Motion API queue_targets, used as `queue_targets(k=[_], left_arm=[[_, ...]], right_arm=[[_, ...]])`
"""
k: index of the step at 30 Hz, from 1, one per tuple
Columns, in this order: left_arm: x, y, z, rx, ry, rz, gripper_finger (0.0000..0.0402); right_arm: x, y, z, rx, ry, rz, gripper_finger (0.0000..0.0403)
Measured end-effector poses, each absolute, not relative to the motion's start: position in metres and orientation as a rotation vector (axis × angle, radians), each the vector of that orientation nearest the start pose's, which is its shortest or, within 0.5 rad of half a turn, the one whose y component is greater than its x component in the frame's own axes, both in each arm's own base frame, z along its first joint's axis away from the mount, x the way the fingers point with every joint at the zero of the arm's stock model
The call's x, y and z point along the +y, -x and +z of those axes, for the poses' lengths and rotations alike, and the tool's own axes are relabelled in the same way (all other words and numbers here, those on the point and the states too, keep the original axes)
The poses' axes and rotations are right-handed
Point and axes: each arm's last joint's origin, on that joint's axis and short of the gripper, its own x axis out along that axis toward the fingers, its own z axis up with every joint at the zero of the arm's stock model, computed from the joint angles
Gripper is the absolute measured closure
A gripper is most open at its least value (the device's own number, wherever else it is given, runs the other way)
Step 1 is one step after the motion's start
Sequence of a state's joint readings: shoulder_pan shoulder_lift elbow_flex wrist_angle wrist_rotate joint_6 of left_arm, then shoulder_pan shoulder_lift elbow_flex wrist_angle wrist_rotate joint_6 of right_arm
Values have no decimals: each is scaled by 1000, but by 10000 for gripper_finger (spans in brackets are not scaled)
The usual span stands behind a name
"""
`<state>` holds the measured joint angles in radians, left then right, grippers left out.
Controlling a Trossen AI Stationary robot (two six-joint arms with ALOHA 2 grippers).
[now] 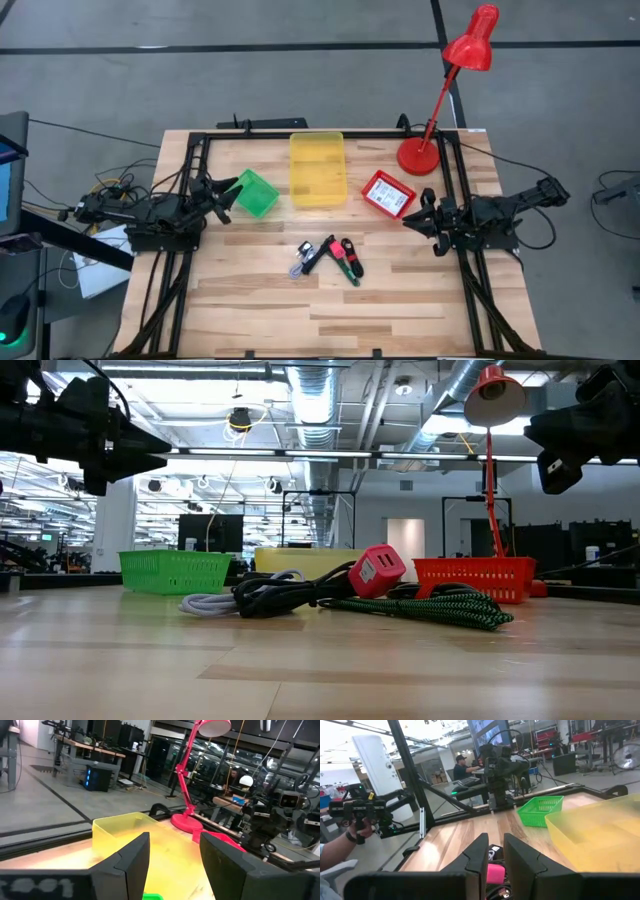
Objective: Pick and place items into bin
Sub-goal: Put the left black charger cable into the yellow bin
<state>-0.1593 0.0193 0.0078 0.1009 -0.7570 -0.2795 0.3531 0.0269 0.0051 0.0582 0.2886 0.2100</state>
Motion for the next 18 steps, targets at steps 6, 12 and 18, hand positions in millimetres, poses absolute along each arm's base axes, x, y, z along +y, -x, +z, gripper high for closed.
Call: queue_targets(k=[6,12,18], left_arm=[[5,-92,175,-181,328,567,235],[2,-92,193,-275,357,395,235],[-5,-99,207,-369,322,195,235]], right_arm=[[26,-95,169,-27,-221,68,349],[26,-95,169,-28,-222,68,349],[26,-95,169,-28,-222,68,349]])
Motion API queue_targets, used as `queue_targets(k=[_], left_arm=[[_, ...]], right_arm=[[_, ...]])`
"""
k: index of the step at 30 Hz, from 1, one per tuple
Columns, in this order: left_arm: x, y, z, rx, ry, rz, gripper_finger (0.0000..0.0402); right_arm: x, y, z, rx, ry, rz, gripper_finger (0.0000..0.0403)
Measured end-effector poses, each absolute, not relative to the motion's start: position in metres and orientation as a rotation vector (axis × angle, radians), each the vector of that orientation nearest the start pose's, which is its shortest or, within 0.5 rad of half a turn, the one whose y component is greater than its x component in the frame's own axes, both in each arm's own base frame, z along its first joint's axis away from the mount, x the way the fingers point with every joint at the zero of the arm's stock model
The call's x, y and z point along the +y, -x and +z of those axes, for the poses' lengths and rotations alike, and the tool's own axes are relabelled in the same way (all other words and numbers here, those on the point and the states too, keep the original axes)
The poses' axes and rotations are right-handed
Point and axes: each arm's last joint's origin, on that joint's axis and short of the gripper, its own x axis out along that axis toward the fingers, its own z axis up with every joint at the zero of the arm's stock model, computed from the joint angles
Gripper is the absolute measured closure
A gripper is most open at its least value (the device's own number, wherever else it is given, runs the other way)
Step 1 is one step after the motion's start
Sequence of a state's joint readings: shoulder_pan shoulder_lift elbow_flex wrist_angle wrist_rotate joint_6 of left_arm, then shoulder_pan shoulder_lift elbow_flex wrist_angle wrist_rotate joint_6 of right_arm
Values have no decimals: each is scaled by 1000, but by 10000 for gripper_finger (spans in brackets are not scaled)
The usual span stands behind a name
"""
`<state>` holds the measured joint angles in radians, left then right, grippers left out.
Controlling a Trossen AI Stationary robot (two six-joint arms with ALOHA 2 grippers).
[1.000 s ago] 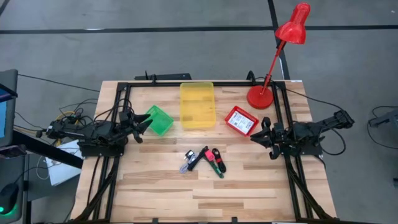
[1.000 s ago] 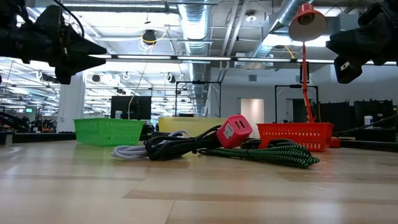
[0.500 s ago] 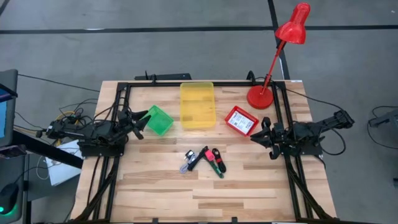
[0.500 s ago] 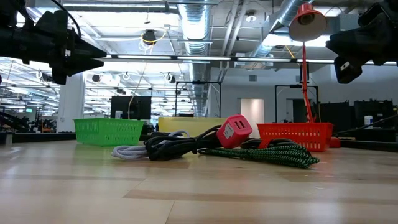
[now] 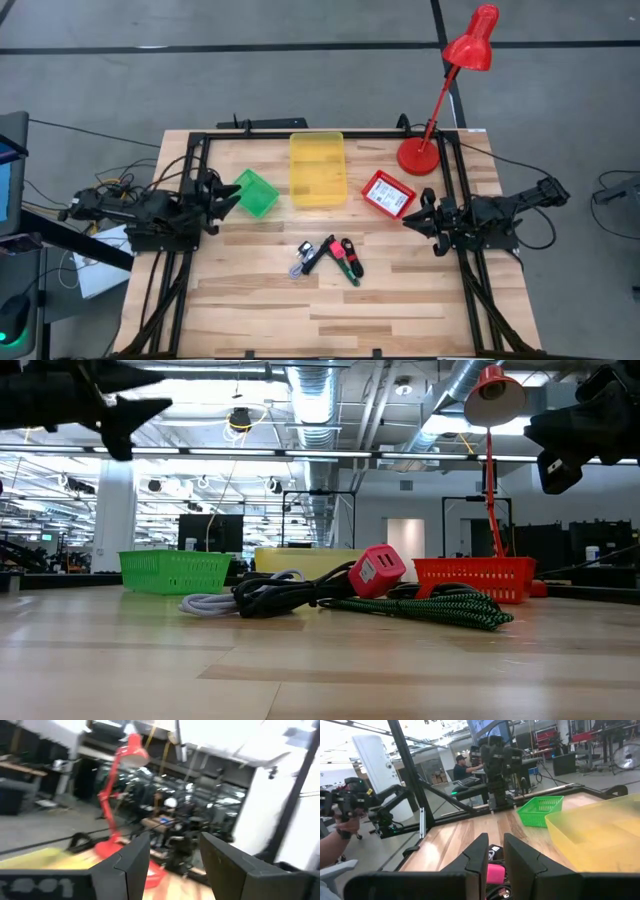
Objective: Pick and place items into bin
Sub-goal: Put the left black charger cable into the yellow bin
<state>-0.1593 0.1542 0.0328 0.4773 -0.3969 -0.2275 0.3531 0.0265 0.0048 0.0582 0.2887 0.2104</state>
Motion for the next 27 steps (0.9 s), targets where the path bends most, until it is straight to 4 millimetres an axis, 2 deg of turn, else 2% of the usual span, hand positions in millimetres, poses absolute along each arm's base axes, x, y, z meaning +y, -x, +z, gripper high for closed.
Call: queue_targets(k=[10,14,22,27], left_arm=[[-14,-137,202,-263,334,103,235],[-24,-160,210,-169,322,70,235],[-49,-207,219,71,167,50,235],[-56,-225,221,224,243,115,235]], right_arm=[[26,-95,169,-28,-222,67,349],[26,-95,169,-28,-222,68,349],[26,-95,168,-27,-222,67,349],[26,-95,169,-27,-222,68,349]])
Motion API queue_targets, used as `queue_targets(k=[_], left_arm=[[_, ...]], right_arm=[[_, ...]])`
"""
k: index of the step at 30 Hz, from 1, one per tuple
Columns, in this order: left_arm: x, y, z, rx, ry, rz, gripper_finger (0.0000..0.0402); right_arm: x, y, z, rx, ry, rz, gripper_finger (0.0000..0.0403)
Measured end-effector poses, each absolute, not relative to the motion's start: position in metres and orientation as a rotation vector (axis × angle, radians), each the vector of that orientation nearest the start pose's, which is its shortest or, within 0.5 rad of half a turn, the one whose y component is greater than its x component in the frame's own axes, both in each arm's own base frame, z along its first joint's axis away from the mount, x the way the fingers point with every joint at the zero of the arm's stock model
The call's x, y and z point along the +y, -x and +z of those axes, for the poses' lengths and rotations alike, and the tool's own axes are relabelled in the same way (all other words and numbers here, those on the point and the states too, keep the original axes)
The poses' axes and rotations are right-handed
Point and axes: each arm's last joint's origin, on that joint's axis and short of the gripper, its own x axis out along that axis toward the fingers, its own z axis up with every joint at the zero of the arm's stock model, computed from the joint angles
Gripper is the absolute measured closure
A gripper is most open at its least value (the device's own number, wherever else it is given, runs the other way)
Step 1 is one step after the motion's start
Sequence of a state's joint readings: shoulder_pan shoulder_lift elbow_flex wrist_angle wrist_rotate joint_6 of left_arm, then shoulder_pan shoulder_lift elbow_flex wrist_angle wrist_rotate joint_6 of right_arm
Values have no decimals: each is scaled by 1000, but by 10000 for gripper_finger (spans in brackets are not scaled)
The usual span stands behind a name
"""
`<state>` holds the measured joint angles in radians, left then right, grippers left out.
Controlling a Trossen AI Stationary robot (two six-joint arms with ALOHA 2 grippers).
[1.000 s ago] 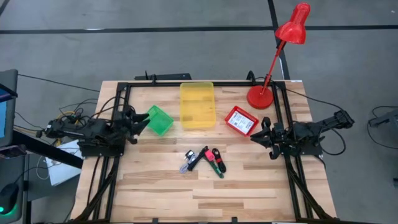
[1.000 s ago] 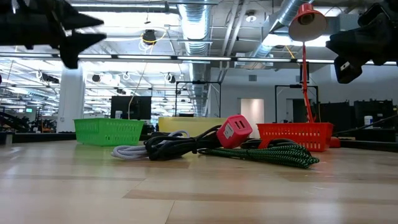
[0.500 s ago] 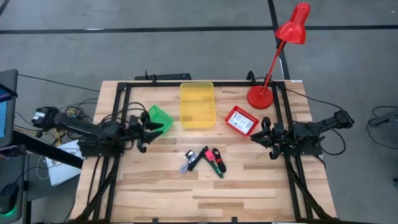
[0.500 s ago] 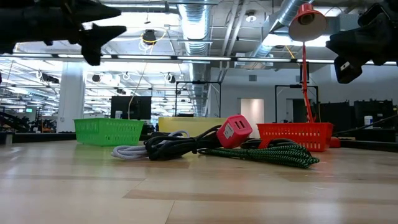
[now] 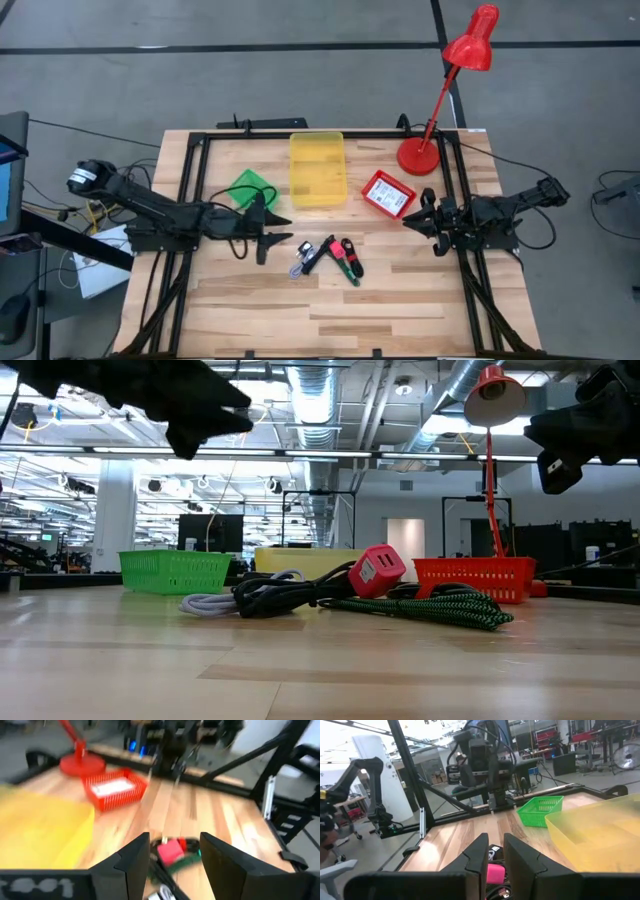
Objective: Pick and place items into bin
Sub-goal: Put the left black charger cable into the yellow bin
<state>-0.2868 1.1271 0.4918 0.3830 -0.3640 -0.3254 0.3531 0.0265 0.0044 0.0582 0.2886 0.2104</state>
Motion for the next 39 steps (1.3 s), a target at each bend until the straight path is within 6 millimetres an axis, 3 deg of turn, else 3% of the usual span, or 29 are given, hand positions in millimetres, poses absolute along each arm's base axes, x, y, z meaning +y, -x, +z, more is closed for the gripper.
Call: queue_targets(k=[11,23,34,39], left_arm=[[-76,-255,219,303,399,164,235],[-86,-289,208,557,270,196,235],[-81,-313,229,621,207,196,235],[-77,-331,215,714,203,188,235]], right_arm=[[26,-95,168,-27,-222,68,349],[26,-95,169,-27,-222,68,349],[26,-95,168,-27,-222,68,349],[26,-95,168,-23,-220,67,349]])
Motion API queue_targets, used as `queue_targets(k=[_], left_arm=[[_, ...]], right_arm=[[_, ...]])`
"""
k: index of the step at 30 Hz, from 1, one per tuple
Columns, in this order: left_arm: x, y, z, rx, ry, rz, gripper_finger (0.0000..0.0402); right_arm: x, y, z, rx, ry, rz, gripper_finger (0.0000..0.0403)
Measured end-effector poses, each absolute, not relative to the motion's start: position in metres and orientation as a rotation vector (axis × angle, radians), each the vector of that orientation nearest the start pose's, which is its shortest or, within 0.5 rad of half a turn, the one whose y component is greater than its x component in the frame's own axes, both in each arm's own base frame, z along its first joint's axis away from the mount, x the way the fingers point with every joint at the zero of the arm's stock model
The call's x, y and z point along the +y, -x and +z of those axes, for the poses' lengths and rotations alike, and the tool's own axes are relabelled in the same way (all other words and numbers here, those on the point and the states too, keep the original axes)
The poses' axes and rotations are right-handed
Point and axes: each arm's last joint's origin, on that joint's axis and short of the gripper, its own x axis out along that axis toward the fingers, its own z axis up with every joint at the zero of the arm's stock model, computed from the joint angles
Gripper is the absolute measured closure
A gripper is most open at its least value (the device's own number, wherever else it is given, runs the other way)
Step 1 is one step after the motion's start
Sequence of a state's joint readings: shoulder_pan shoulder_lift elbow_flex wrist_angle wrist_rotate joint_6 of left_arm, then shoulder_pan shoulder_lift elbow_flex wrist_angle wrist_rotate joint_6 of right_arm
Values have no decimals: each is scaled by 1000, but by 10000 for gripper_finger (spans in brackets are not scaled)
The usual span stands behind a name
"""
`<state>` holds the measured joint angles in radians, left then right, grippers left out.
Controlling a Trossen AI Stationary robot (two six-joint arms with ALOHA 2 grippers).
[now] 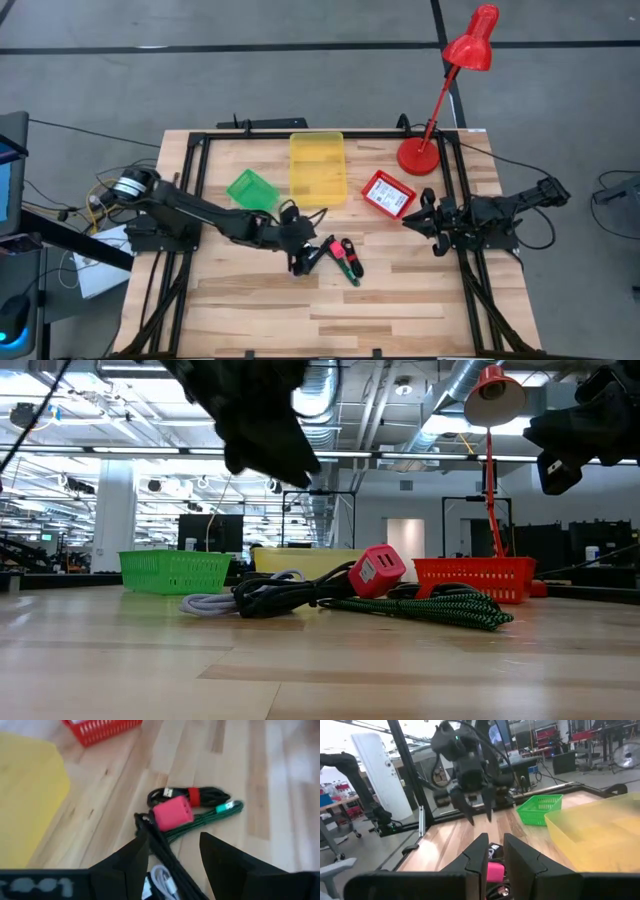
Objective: Pick and place items into bin
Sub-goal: Put the left black charger cable into the yellow bin
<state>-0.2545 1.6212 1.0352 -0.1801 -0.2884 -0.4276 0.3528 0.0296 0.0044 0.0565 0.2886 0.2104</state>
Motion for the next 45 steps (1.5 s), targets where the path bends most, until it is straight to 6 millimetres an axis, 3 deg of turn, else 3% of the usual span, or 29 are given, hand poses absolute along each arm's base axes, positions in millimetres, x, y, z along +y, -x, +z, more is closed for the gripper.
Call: queue_targets(k=[6,12,22,30,45], left_arm=[[-76,-338,211,818,179,222,235],[-71,-341,213,832,280,178,235],[-75,-351,187,899,318,138,235],[-74,-352,187,892,311,123,235],[-49,-362,178,877,273,153,235]], right_arm=[[26,-96,168,-16,-218,66,349],[27,-96,167,-7,-215,65,349],[27,-96,167,-5,-214,65,349],[27,-96,167,-8,-215,65,349],[27,-96,167,-8,-215,65,349]])
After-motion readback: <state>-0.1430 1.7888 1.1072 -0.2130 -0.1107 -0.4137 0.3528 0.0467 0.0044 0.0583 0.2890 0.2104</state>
